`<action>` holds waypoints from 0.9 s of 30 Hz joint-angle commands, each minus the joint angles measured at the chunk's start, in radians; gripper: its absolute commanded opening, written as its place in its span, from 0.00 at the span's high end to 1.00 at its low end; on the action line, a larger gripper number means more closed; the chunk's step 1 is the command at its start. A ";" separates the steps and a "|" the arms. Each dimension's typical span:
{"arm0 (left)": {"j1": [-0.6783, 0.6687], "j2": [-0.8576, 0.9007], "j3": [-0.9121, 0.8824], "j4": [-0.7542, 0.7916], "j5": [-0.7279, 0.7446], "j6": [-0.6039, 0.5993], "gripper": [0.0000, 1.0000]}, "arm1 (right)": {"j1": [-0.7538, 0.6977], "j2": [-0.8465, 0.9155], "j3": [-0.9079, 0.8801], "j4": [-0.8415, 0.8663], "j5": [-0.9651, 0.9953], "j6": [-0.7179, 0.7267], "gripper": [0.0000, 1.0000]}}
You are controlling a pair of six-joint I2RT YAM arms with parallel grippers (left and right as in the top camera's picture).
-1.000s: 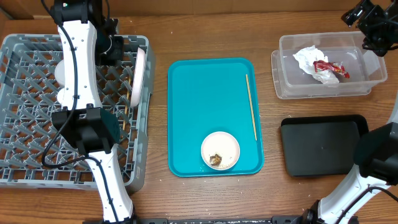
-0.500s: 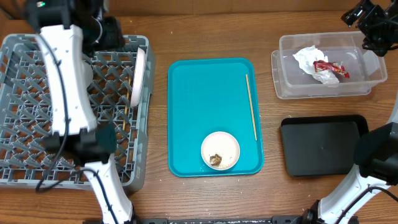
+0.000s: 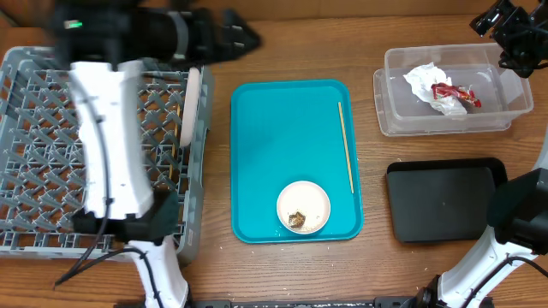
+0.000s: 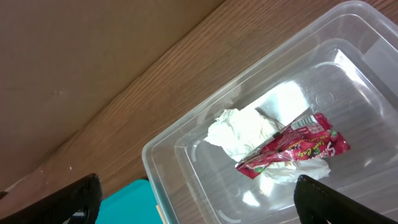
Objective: Sort waste into correct bins and load items into the dishwasher
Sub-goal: 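Insert the chopstick upright into the rack beside the plate, then move the left gripper over the second chopstick on the teal tray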
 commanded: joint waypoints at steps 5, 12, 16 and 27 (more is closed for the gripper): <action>-0.276 0.101 -0.004 0.040 -0.513 -0.452 0.20 | 0.003 -0.048 0.007 0.004 0.003 0.005 0.00; -0.458 0.254 -0.004 0.080 -0.819 -0.747 0.27 | 0.003 -0.048 0.007 0.004 0.003 0.004 0.00; -0.520 0.358 -0.004 0.183 -0.834 -0.755 0.29 | 0.003 -0.048 0.007 0.004 0.003 0.004 0.00; -0.564 0.551 -0.004 0.281 -0.896 -0.752 0.37 | 0.003 -0.048 0.007 0.004 0.003 0.005 0.00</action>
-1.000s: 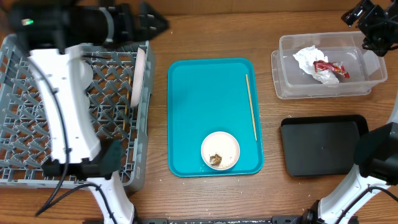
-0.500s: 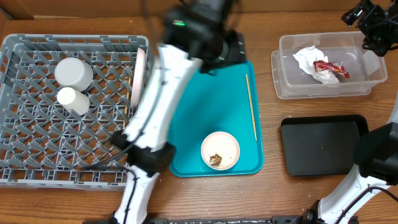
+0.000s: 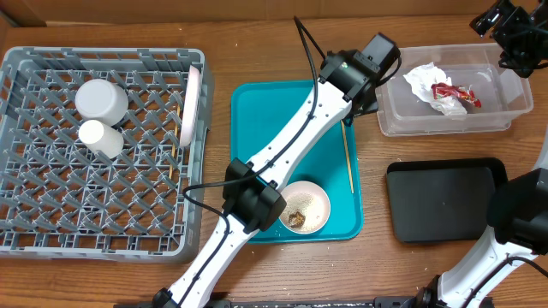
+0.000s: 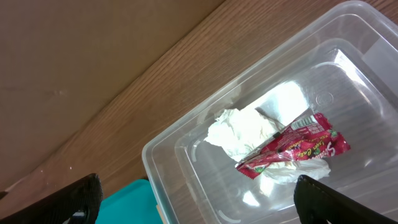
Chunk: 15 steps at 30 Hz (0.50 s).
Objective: Sort waste into correct bins and load items into the dishwasher
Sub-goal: 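Move the left gripper over the second chopstick on the teal tray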
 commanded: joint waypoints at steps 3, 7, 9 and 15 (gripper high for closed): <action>0.008 0.038 0.002 -0.002 -0.075 -0.021 0.41 | 0.003 -0.048 0.007 0.004 0.003 0.004 0.00; 0.007 0.051 0.002 0.010 -0.077 -0.021 0.41 | 0.003 -0.048 0.007 0.004 0.003 0.004 0.00; 0.006 0.058 0.002 0.014 -0.085 -0.021 0.41 | 0.003 -0.048 0.007 0.004 0.003 0.004 0.00; 0.006 0.100 0.002 0.040 -0.092 -0.020 0.41 | 0.003 -0.048 0.007 0.004 0.003 0.004 0.00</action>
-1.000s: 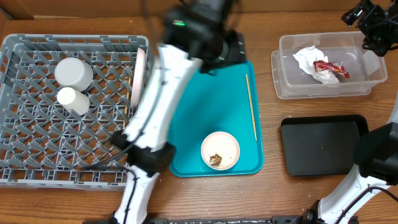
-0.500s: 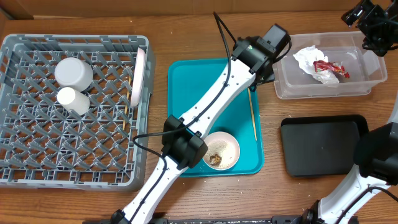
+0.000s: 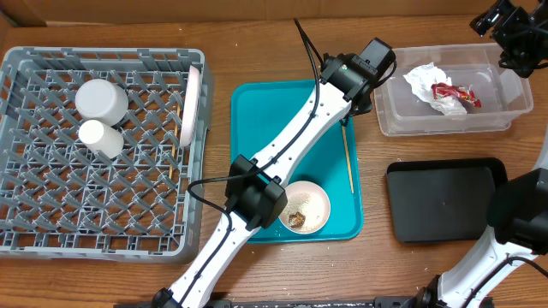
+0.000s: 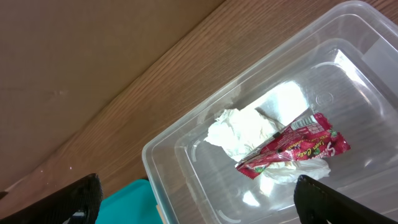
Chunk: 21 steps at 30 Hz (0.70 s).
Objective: Sort waste into correct bins and load items into the dishwasher
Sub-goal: 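Move the left gripper over the second chopstick on the teal tray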
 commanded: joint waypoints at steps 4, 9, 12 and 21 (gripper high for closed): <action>0.002 0.080 0.003 0.015 -0.036 -0.020 0.41 | 0.003 -0.048 0.007 0.005 0.003 0.004 0.00; 0.002 0.112 0.002 0.016 -0.035 -0.020 0.42 | 0.003 -0.048 0.007 0.005 0.003 0.004 0.00; 0.002 0.117 0.002 0.017 -0.033 -0.020 0.42 | 0.003 -0.048 0.007 0.005 0.003 0.004 0.00; 0.001 0.117 -0.018 0.025 -0.035 -0.021 0.44 | 0.003 -0.048 0.007 0.005 0.003 0.004 0.00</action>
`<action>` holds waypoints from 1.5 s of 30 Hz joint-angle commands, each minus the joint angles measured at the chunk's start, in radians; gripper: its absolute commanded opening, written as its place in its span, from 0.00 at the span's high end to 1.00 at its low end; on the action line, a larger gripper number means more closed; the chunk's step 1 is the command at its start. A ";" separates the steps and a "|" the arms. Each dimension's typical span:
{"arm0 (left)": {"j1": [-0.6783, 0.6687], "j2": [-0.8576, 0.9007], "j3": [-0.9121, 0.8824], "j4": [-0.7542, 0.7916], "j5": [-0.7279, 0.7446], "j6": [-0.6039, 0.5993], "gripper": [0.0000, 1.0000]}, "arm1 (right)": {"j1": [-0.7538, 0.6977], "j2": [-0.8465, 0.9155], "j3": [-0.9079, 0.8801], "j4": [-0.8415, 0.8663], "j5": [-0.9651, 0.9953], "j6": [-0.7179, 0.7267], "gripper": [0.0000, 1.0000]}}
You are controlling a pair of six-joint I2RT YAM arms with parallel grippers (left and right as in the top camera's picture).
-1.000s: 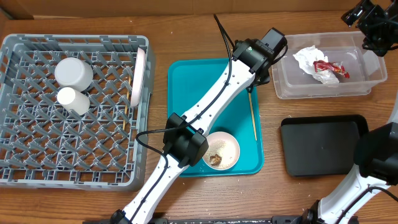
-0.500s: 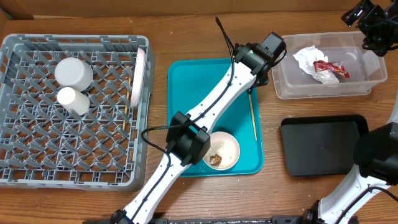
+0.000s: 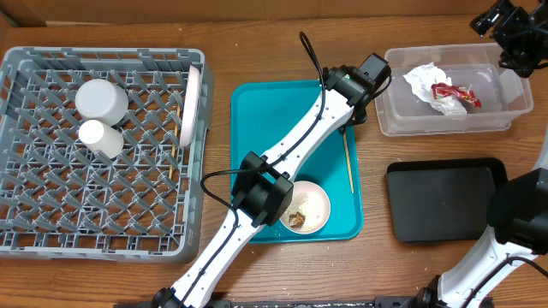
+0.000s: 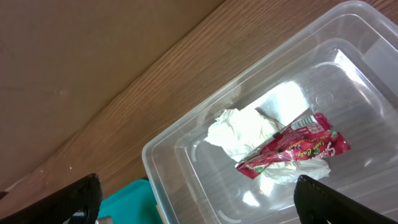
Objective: Sort waste into correct bins and load items into the dishwasher
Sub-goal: 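Move the left gripper over the second chopstick on the teal tray, then close the left gripper on the second wooden chopstick and lift it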
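A wooden chopstick (image 3: 348, 158) lies along the right side of the teal tray (image 3: 265, 145). My left gripper (image 3: 354, 109) hangs over its far end, and its jaws are hidden under the wrist. A white bowl (image 3: 303, 206) with food scraps sits at the tray's near edge. My right gripper (image 4: 199, 208) stands open, high above the clear bin (image 4: 186, 186), which holds a crumpled tissue (image 4: 239, 130) and a red wrapper (image 4: 292, 149).
The grey dish rack (image 3: 51, 231) at the left holds two white cups (image 3: 101, 100), a pink plate (image 3: 189, 107) on edge and a chopstick (image 3: 171, 158). A black bin (image 3: 443, 198) sits right of the tray. My left arm crosses the tray diagonally.
My left gripper has shifted slightly toward the near side and left, closer over the chopstick's far end. The chopstick, the bowl and my right gripper have not moved.
My left arm was first blurred over the dish rack. It then stretched across the tray to its far right corner beside the clear bin, and it has since settled over the chopstick's far end. My right gripper has stayed open above the clear bin throughout.
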 commanded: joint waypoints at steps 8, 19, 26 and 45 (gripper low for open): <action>0.001 0.015 -0.113 0.040 -0.016 -0.021 0.44 | 0.003 -0.048 0.007 0.005 0.003 0.004 0.00; 0.002 0.015 -0.128 0.060 0.010 0.000 0.67 | 0.003 -0.048 0.007 0.005 0.003 0.004 0.00; 0.007 0.015 -0.124 0.060 0.002 0.108 0.96 | 0.003 -0.048 0.007 0.005 0.004 0.004 0.00; 0.083 -0.375 0.288 -0.141 -0.015 0.649 0.96 | 0.003 -0.048 0.007 0.005 0.003 0.004 0.00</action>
